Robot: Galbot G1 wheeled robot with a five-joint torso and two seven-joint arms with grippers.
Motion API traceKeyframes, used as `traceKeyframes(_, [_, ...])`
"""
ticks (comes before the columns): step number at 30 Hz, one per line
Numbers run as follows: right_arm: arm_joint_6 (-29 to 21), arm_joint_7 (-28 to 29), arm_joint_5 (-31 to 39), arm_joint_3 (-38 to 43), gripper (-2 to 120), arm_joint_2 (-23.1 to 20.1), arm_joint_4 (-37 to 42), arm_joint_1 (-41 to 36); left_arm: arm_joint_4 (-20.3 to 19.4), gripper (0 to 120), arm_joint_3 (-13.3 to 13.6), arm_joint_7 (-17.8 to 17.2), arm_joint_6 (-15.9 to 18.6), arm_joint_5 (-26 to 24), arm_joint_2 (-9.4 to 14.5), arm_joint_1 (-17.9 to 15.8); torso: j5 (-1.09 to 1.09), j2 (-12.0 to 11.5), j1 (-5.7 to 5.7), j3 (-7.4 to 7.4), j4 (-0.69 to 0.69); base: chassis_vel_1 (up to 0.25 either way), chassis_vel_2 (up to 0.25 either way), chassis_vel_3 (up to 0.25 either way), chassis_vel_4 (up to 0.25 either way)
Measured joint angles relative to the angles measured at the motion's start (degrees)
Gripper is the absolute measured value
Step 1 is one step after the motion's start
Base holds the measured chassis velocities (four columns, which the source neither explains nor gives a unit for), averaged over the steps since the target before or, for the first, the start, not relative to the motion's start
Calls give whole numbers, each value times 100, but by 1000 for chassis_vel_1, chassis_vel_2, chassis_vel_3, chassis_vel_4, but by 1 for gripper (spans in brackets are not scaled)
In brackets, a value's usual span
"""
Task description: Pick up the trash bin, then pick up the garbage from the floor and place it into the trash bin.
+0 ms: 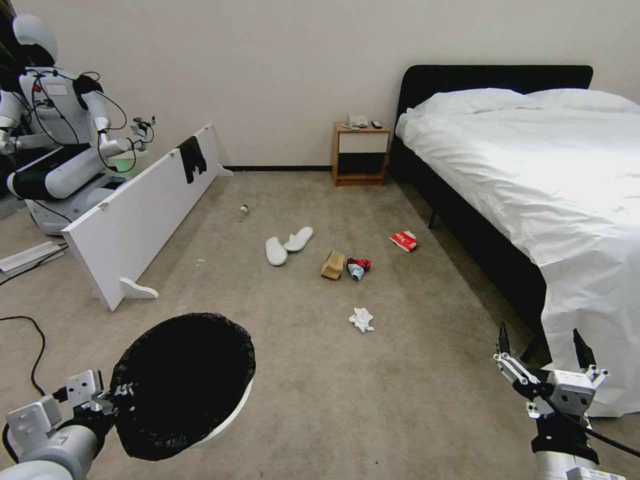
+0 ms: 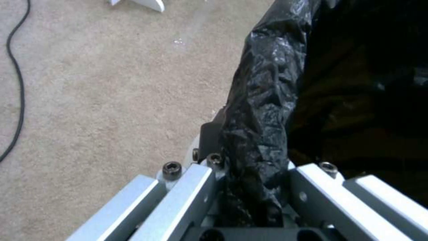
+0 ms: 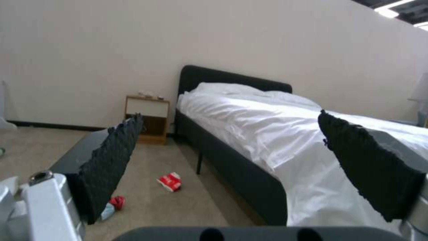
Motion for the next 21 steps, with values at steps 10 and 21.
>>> traceKeyframes(10, [-35, 19, 0, 14, 100, -12, 0, -14, 22, 2, -14, 131, -5, 74, -42, 32, 0, 0, 0, 0, 0, -12, 7, 9, -10])
traceKeyframes(21, [-39, 13, -8, 16, 100, -16, -10, -10, 21, 2, -50, 133, -6, 33, -35, 48, 0, 0, 0, 0, 0, -66, 73, 71, -71])
